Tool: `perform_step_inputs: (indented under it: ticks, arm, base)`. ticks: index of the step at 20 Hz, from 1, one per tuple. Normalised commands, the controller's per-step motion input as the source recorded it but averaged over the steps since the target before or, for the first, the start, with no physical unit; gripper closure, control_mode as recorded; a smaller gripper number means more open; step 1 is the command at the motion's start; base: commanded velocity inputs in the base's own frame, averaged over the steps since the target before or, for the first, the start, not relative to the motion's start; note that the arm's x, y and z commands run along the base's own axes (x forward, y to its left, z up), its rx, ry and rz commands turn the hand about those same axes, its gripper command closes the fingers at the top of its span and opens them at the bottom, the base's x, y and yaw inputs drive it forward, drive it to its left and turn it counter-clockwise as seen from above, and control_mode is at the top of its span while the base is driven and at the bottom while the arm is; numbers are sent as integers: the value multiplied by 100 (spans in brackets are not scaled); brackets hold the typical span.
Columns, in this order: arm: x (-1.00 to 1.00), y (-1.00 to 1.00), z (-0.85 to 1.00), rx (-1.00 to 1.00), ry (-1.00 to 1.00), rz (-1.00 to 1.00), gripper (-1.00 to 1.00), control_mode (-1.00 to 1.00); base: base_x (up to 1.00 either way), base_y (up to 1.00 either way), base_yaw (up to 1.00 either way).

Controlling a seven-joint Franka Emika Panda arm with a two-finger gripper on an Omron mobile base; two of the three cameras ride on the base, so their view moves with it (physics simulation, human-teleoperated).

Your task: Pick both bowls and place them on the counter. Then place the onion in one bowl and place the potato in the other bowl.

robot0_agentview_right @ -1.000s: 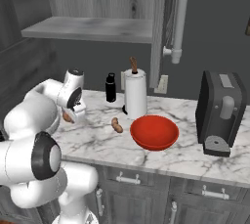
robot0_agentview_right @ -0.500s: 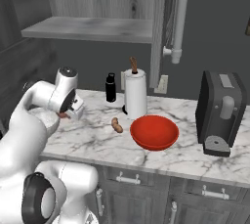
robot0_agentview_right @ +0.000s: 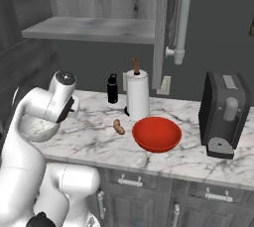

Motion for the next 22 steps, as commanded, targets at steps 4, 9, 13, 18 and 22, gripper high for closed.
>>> perform_step_inputs:
  ticks: [4, 9, 13, 18, 22]
  arm:
    - [-36, 44, 25, -10, -7, 36, 100, -100]
    - [-9, 61, 8, -13, 1, 29, 100, -100]
    - [0, 51, -3, -12, 5, 19, 100, -100]
    - [12, 19, -25, -8, 3, 9, 100, -100]
    - [19, 2, -30, -5, 0, 6, 100, -100]
  base:
    - [0, 0, 0]
    - [0, 0, 0]
    - [0, 0, 0]
    - [0, 0, 0]
    - [0, 0, 0]
